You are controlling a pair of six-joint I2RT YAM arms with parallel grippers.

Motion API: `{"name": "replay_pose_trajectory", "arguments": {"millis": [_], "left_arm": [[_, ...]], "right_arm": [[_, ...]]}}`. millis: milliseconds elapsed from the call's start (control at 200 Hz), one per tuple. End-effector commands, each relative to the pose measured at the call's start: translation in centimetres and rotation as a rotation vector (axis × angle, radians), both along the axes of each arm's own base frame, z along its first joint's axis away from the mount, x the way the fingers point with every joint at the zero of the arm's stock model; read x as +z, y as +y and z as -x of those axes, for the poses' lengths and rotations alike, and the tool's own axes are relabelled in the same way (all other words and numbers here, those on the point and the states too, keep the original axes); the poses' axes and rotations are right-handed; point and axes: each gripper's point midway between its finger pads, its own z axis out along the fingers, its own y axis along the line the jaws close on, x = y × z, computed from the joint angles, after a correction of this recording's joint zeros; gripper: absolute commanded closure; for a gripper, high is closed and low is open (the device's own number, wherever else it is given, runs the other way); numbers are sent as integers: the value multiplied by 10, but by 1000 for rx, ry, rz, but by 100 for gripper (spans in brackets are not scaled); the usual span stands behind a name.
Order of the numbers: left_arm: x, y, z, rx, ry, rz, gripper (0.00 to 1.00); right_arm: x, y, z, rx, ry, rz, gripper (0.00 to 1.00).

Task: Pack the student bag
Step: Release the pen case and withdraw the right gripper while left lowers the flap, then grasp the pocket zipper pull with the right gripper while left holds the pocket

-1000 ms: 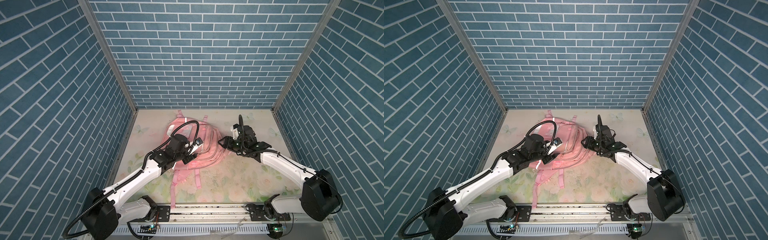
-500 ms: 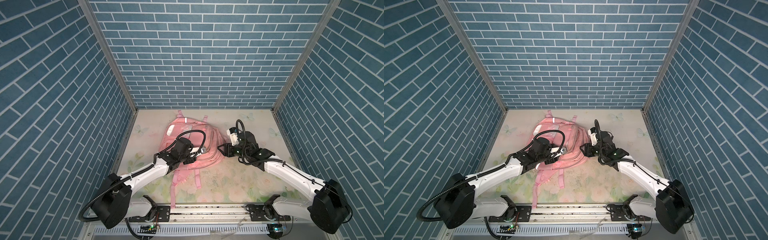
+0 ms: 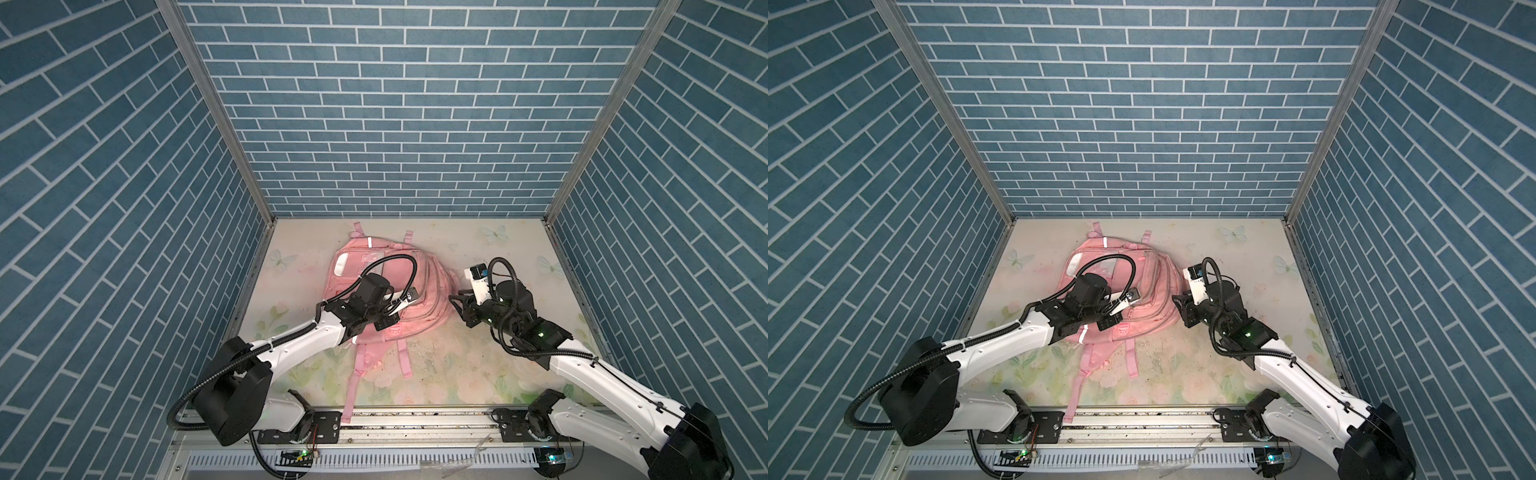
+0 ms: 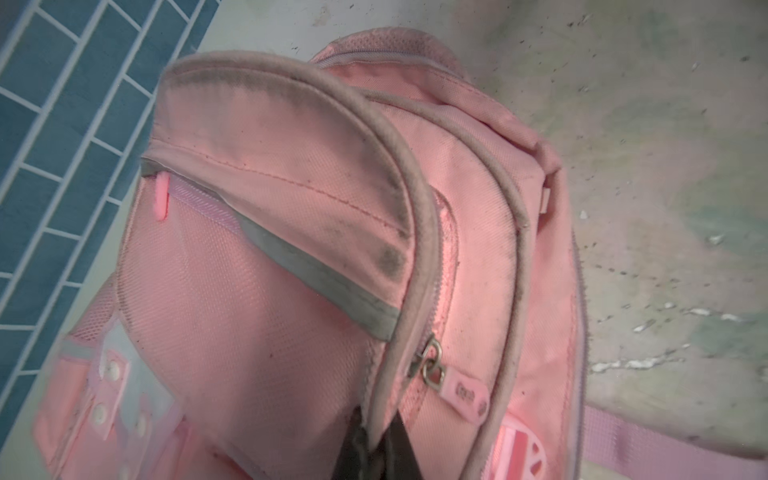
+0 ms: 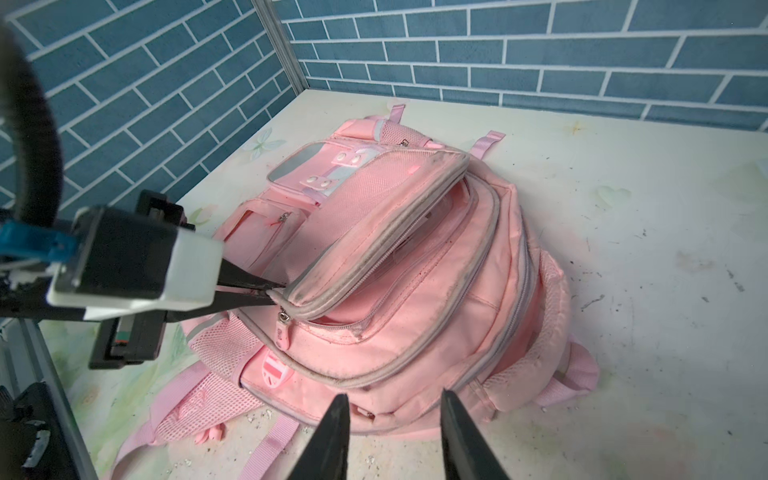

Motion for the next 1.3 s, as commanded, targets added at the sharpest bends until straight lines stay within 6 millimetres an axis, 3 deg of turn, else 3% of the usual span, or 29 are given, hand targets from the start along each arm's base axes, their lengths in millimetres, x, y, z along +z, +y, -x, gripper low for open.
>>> {"name": "replay_pose_trajectory", "arguments": {"millis": [0, 105, 235, 595, 720, 860, 1015, 1295], "left_arm": [[23, -29, 6, 60, 161, 172, 100], [44, -51, 3, 101, 246, 299, 100], [54, -69, 1, 159, 358, 406, 100], [56, -109, 7, 184, 459, 488, 100], [54, -110, 6, 196, 465, 492, 100], [53, -110, 6, 196, 462, 491, 100], [54, -111, 6, 197, 456, 495, 100], [50, -107, 7, 206, 458, 497, 100]], "right_arm": [[3, 1, 6, 47, -100, 37, 64], [2, 9, 15, 85, -189, 45, 69], [-9, 20, 24, 104, -336, 108, 71], [-18, 38, 20, 94, -518, 120, 69], [-24, 38, 11, 60, -524, 153, 69], [-31, 25, -5, -58, -506, 204, 69], [-40, 20, -7, -95, -480, 215, 69], [-44, 41, -1, -27, -517, 232, 62]]}}
